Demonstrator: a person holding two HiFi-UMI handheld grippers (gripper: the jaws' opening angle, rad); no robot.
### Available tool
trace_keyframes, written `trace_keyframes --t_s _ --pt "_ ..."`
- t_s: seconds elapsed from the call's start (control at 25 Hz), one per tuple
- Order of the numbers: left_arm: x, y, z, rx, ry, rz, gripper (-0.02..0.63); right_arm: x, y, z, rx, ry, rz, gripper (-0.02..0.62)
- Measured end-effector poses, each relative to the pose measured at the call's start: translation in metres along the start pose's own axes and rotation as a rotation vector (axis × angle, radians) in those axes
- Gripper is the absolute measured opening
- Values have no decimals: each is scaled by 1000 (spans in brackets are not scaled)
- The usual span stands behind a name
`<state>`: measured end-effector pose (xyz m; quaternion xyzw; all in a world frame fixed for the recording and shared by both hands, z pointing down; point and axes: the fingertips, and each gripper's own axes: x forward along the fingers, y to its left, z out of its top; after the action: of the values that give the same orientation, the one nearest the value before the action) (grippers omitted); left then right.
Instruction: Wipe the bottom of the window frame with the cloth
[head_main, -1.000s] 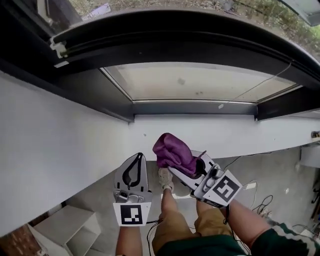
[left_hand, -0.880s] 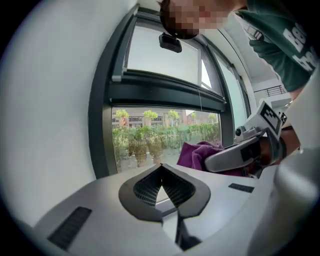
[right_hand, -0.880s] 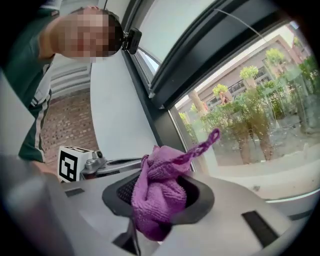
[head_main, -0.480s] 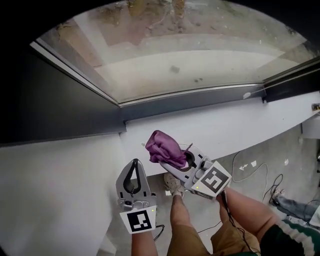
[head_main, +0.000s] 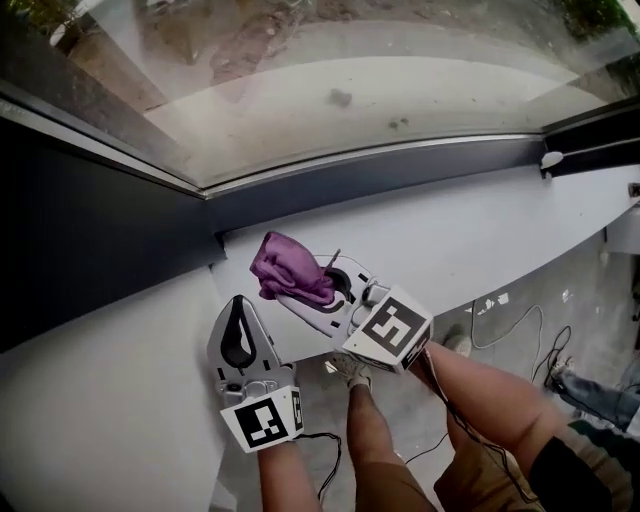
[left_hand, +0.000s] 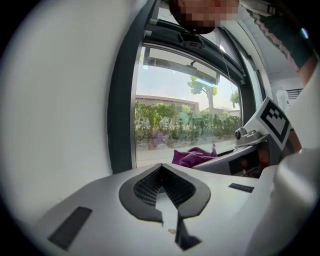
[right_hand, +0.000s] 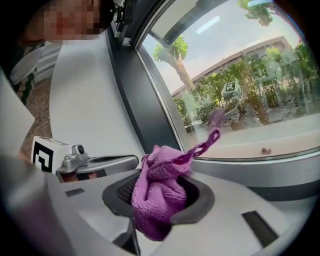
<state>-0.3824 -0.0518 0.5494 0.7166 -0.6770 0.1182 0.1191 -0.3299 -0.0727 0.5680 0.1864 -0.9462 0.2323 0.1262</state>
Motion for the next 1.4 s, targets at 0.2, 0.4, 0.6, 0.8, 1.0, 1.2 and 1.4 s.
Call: trace_keyframes --t_s 0.2,0.4,0.6,0.8,1.0,1.2,1.4 --pt "25 18 -28 -2 3 12 3 58 -13 -36 -22 69 22 147" --pt "35 27 -38 -42 12 37 3 81 -24 -57 -21 123 0 147" --pt "41 28 -47 -19 40 25 3 97 -35 -69 38 162 -31 147" --pt "41 35 -55 -30 67 39 3 108 -42 -75 58 204 -60 147" --pt "40 35 -57 6 76 30 3 108 -49 -86 36 256 -96 147" --pt "41 33 -55 15 84 25 3 99 -56 -91 35 280 -125 147" --pt "46 30 -59 30 105 0 3 94 -61 -102 32 303 -155 147"
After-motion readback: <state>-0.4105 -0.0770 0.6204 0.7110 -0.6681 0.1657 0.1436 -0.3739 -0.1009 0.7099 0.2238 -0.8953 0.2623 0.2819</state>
